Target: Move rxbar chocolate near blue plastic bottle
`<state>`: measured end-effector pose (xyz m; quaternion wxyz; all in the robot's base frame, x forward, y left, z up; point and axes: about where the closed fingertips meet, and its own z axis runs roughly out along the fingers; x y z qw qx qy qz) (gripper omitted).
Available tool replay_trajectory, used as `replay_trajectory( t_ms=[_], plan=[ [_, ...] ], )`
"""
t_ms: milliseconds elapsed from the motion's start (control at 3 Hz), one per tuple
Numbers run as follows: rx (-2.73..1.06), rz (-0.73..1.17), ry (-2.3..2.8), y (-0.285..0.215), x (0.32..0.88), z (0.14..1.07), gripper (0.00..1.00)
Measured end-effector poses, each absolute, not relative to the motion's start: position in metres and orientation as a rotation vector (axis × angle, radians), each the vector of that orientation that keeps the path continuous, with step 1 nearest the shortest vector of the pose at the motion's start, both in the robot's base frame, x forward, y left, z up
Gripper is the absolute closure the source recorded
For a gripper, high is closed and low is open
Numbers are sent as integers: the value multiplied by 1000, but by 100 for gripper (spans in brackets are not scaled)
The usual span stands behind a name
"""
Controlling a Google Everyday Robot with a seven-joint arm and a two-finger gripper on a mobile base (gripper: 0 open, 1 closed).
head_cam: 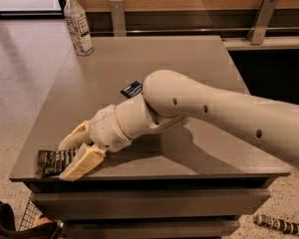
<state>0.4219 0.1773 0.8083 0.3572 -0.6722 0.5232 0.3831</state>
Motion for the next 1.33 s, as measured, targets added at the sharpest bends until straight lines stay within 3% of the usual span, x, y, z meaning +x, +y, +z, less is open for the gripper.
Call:
replay_trajectory(
  t_ms=[1000,1333],
  plan=[
    [-1736,989,1350,177,422,808,100],
    [-1736,989,1350,178,422,808,86]
  ],
)
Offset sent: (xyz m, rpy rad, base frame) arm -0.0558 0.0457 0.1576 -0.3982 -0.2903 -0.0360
